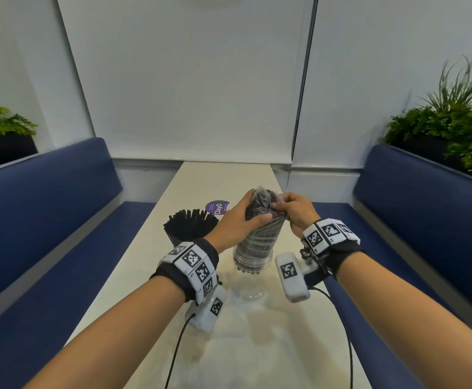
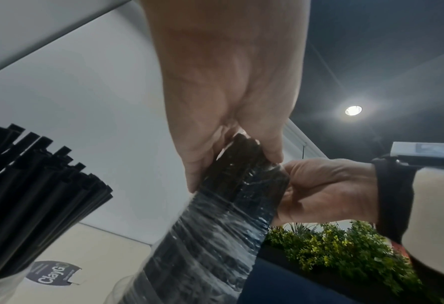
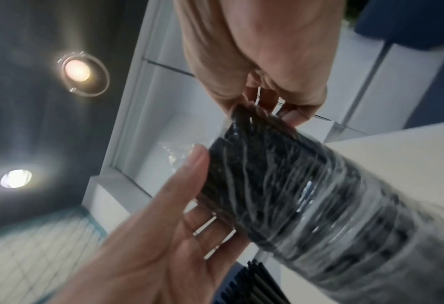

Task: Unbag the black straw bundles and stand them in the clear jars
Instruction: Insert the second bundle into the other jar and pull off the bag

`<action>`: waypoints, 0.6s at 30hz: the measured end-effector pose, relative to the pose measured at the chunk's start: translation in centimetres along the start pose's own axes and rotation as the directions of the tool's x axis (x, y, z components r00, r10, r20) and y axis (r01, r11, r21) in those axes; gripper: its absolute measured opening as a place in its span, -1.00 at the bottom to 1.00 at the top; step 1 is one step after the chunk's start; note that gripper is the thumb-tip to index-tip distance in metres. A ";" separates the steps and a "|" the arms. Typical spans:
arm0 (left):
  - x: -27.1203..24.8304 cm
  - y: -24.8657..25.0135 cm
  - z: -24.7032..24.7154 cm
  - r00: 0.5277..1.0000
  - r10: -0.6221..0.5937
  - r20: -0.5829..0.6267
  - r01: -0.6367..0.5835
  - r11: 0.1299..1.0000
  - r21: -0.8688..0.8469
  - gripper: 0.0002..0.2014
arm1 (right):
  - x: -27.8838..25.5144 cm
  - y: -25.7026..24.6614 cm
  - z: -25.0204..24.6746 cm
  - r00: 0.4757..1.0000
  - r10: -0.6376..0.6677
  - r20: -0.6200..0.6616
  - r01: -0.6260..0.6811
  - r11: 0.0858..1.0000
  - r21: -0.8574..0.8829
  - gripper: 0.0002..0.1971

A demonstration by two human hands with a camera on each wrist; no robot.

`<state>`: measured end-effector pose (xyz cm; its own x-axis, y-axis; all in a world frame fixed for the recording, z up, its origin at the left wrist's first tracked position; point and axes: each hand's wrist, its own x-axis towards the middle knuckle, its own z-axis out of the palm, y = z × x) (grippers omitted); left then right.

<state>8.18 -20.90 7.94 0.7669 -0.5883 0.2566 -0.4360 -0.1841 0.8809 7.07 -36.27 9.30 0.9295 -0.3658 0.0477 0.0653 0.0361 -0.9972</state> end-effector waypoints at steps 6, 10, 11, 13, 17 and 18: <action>0.2 0.3 -1.1 0.994 0.052 -0.099 -0.053 0.999 -0.006 -0.50 | -0.5 -0.4 0.2 0.984 -0.024 0.174 0.029 0.999 -0.027 -0.74; 0.6 -0.2 -1.4 0.978 0.012 -0.209 -0.031 0.995 -0.090 -0.64 | -1.1 0.5 0.5 0.942 -0.048 0.332 0.075 0.995 -0.068 -0.57; 0.7 -0.3 -1.4 0.968 -0.006 -0.253 -0.026 0.992 -0.122 -0.68 | -1.2 0.7 0.6 0.933 -0.064 0.355 0.113 0.987 -0.118 -0.53; 0.8 -0.4 -1.3 0.941 -0.016 -0.338 -0.041 0.986 -0.161 -0.72 | -1.6 0.8 0.8 0.929 -0.082 0.362 0.170 0.961 -0.219 -0.52; 1.3 -0.2 -1.0 0.895 0.017 -0.446 -0.039 0.998 -0.041 -0.74 | -1.7 0.9 1.2 0.916 -0.155 0.370 0.251 0.941 -0.228 -0.72; 1.5 -0.1 -1.0 0.888 0.030 -0.459 -0.035 0.999 -0.004 -0.75 | -1.6 1.0 1.4 0.918 -0.174 0.355 0.267 0.935 -0.233 -0.72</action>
<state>9.84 -20.92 8.59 0.8843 -0.1660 0.4365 -0.4609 -0.1600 0.8729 6.16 -34.38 8.26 0.9713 -0.0119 0.2376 0.2249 -0.2807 -0.9331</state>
